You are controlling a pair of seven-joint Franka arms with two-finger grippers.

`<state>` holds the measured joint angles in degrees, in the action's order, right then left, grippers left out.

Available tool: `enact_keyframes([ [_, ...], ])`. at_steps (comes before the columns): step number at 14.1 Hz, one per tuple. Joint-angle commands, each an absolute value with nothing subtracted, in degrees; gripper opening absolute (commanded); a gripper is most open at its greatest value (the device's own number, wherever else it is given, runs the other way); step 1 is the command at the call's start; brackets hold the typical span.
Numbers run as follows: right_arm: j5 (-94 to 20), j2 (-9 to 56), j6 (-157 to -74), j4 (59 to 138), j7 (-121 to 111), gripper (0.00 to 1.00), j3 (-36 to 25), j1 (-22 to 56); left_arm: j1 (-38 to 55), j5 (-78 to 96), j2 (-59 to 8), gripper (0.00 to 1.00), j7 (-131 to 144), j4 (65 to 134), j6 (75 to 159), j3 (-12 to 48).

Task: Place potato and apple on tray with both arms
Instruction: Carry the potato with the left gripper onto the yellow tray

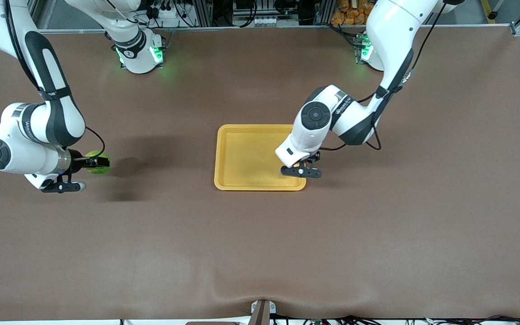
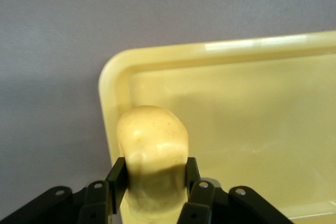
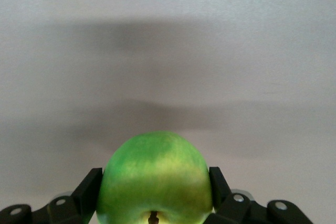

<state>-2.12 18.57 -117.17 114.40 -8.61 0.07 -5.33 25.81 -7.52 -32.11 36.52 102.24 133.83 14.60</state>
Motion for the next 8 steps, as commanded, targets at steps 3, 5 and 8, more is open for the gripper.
enact_keyframes([
  [3, -2.99, 13.28, -109.61, 112.06, -8.61, 0.00, -0.09, -2.29, 27.25, -10.28, -34.98, 0.17, 41.39, 100.02, 132.71, 13.80],
  [5, -3.16, 11.43, -108.11, 111.80, -8.53, 0.00, 0.00, -2.02, 27.25, -11.07, -35.33, 0.23, 42.10, 100.02, 132.71, 13.80],
  [8, -4.21, 9.85, -104.87, 110.66, -8.44, 0.00, 0.00, -0.18, 27.16, -11.16, -35.94, 0.61, 42.36, 100.02, 132.71, 13.80],
])
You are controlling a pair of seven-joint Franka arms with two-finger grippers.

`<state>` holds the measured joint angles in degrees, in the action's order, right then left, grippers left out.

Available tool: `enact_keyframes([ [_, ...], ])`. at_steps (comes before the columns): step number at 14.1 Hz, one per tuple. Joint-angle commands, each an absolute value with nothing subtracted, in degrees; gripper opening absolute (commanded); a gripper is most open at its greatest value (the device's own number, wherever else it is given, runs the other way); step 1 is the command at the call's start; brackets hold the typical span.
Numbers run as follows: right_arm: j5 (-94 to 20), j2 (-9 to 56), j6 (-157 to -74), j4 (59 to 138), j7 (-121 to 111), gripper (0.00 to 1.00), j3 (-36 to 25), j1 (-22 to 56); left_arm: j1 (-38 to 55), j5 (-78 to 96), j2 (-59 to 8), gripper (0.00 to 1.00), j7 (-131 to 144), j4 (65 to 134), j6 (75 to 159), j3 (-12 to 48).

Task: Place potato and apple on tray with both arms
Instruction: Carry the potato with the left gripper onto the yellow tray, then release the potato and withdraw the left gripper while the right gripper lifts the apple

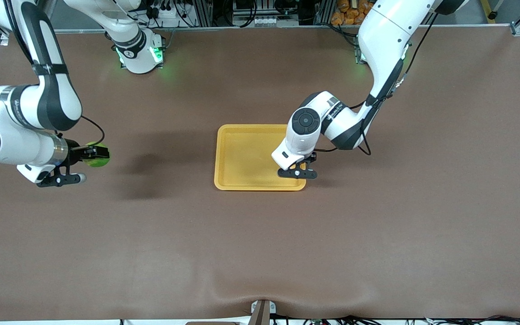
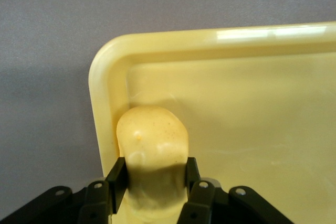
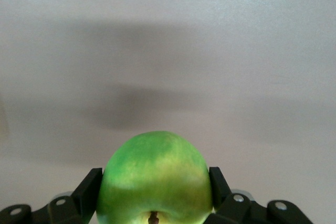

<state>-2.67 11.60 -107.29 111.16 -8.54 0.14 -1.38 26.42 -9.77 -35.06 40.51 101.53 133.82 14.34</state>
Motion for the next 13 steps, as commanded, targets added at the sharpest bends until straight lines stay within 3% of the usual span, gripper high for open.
enact_keyframes([
  [1, -4.83, 9.50, -103.64, 110.22, -8.18, 0.00, 0.00, 0.26, 27.16, -11.25, -36.03, 1.00, 42.71, 100.02, 132.71, 13.80],
  [8, -5.71, 7.91, -102.39, 110.21, -0.82, 0.00, 0.00, 6.75, 25.50, -11.78, -32.27, 1.00, 42.10, 99.41, 131.23, 13.71],
  [13, -5.80, 8.44, -103.71, 110.13, 8.07, 0.00, 0.00, 12.47, 19.26, -11.60, -28.66, 1.00, 38.25, 90.29, 116.05, 14.15],
])
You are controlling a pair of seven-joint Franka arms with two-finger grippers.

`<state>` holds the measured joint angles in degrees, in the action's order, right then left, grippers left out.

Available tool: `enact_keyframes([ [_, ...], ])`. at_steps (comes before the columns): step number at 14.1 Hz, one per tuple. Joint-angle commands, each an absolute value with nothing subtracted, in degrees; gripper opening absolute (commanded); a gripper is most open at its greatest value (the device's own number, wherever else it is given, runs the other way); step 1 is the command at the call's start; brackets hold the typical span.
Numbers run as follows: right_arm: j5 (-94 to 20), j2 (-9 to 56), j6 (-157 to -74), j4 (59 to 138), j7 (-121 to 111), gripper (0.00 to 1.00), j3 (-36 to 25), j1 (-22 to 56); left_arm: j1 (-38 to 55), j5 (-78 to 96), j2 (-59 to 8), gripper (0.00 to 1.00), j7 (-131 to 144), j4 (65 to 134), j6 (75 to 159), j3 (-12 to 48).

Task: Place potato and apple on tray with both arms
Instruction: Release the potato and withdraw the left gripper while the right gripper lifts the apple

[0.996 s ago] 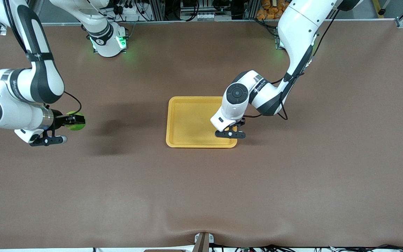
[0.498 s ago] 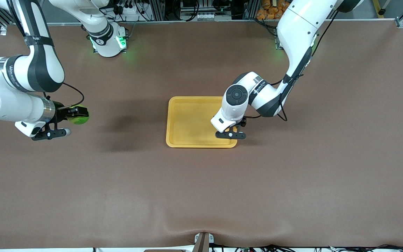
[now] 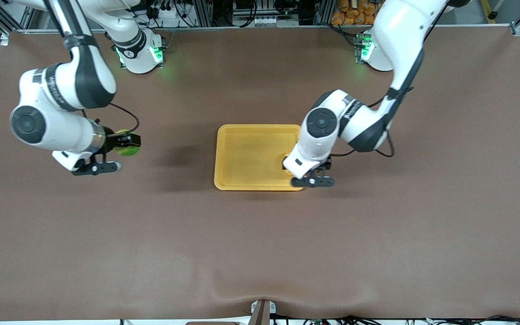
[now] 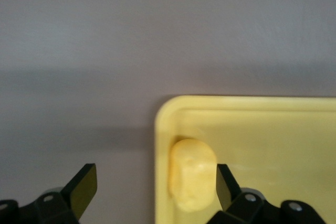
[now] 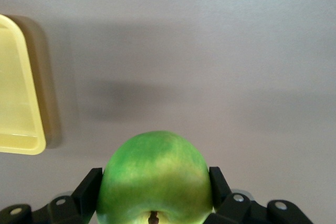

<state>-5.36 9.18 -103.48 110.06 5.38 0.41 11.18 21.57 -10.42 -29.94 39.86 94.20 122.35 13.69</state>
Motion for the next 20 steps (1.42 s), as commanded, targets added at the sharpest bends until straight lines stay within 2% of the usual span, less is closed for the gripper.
enact_keyframes([
  [1, -5.80, 8.61, -104.06, 110.13, 9.30, 0.00, 0.00, 13.52, 17.42, -11.08, -28.30, 1.00, 35.45, 88.35, 113.06, 14.41],
  [3, -5.80, 8.79, -105.20, 110.13, 12.99, 0.00, 0.00, 15.99, 13.73, -10.64, -26.46, 1.00, 29.82, 86.49, 108.30, 14.59],
  [8, -5.80, 10.80, -109.68, 110.21, 22.92, 0.00, -0.09, 22.66, 4.50, -10.46, -20.05, 1.00, 15.84, 86.57, 103.72, 14.59],
  [12, -5.80, 13.09, -113.90, 110.21, 28.55, 0.00, -0.09, 26.27, -0.95, -8.36, -15.92, 1.00, 14.68, 86.48, 99.41, 14.59],
  [20, -5.80, 18.80, -122.95, 110.13, 39.63, 0.00, -0.09, 32.95, -5.36, -8.35, -7.48, 1.00, 12.92, 86.57, 92.02, 13.71],
])
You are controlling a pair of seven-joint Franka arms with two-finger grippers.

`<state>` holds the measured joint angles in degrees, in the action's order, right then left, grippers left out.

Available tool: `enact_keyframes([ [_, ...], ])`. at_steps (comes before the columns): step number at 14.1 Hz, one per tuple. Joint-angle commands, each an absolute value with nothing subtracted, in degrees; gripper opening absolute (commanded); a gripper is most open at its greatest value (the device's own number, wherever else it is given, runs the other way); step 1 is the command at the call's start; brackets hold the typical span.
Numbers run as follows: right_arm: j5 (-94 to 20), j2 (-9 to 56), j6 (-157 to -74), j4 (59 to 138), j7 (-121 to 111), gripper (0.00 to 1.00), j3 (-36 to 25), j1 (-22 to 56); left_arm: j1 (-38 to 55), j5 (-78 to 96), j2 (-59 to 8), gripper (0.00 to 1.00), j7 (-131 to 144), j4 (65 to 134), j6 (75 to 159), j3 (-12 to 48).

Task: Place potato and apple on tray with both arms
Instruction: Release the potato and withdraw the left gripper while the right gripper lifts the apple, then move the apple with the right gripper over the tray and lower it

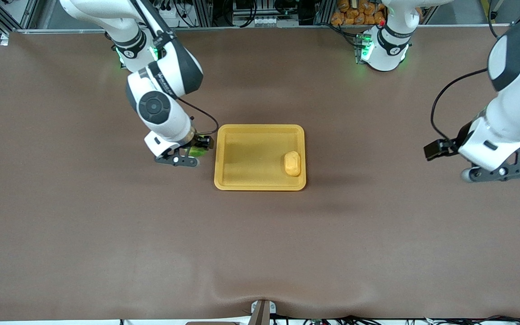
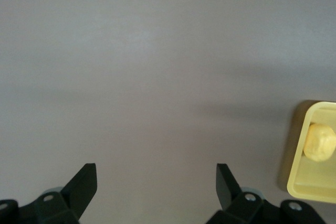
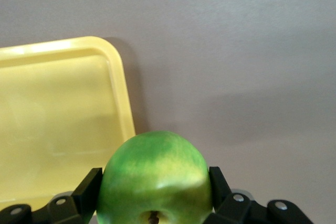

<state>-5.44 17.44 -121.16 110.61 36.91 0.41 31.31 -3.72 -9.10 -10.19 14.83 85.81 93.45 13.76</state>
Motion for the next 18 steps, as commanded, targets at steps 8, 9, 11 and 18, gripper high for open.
enact_keyframes([
  [8, -5.80, 25.21, -129.11, 107.85, 47.98, 0.00, -0.09, 37.00, -6.77, -4.92, 0.08, 1.00, 10.11, 87.80, 85.08, 13.80],
  [9, -5.80, 26.44, -129.11, 106.54, 49.12, 0.00, -0.09, 37.44, -6.59, -4.66, 1.31, 1.00, 10.02, 88.59, 84.99, 13.80],
  [11, -5.71, 29.25, -129.11, 103.73, 51.84, 0.00, -0.09, 38.49, -6.24, -3.00, 3.24, 1.00, 7.23, 90.60, 84.99, 12.67],
  [18, -5.63, 33.57, -130.96, 101.60, 53.88, 0.00, -0.18, 39.81, 0.09, -1.85, 4.92, 1.00, 6.86, 91.32, 83.41, 5.89],
])
